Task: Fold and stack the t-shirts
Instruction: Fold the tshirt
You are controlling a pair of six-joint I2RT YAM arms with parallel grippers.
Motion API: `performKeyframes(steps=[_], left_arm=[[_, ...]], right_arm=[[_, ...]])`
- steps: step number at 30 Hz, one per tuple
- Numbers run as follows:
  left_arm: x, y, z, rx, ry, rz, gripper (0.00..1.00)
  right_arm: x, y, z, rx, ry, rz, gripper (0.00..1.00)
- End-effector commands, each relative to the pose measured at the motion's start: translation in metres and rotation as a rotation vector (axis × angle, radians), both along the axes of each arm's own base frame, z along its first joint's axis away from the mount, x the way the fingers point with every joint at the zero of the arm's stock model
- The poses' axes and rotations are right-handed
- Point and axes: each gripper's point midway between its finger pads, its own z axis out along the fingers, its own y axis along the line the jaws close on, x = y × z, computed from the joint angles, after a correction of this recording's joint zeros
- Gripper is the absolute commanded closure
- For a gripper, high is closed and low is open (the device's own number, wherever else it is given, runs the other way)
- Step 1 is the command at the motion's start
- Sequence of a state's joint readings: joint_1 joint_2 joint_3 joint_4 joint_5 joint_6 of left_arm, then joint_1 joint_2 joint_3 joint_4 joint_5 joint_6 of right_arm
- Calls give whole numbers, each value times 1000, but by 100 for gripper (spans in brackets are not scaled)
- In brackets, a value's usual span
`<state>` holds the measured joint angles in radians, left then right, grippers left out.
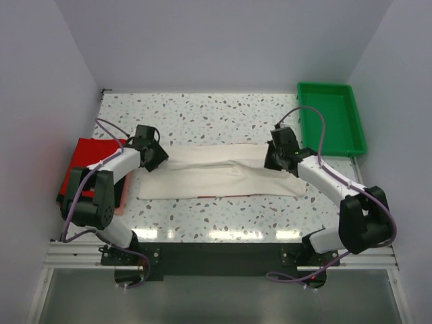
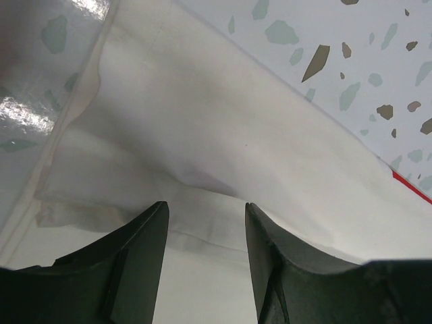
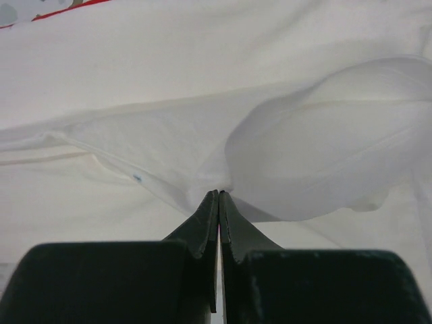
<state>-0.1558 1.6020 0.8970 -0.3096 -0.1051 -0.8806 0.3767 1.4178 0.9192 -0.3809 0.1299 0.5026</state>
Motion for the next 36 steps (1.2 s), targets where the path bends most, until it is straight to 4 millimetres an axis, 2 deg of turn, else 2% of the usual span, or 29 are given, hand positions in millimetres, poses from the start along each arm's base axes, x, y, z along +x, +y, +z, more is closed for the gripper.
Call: performKeyframes(steps=[1, 5, 11, 20, 24, 28, 34, 36], left_arm=[[-1, 4, 9, 9, -31, 32, 46], [-7, 10, 11, 29, -25, 60, 46], [-15, 19, 16, 54, -35, 107, 45], [-26, 31, 4, 90, 9, 177, 43], [-25, 35, 2, 96, 9, 204, 44], [-22, 38, 0, 100, 13, 220, 55], [-17, 37, 4, 86, -9, 228, 64], [-15, 36, 8, 83, -19, 226, 66]], right_arm=[[-6, 21, 7, 98, -34, 23, 100], [-18, 37, 2, 117, -26, 55, 100], [-31, 46, -1, 145, -23, 60, 100], [-42, 58, 0, 178, -29, 76, 100], [-46, 61, -4, 200, -29, 79, 100], [-50, 66, -6, 242, -31, 78, 100], [-50, 76, -3, 305, -46, 89, 100], [-49, 77, 5, 325, -71, 89, 100]])
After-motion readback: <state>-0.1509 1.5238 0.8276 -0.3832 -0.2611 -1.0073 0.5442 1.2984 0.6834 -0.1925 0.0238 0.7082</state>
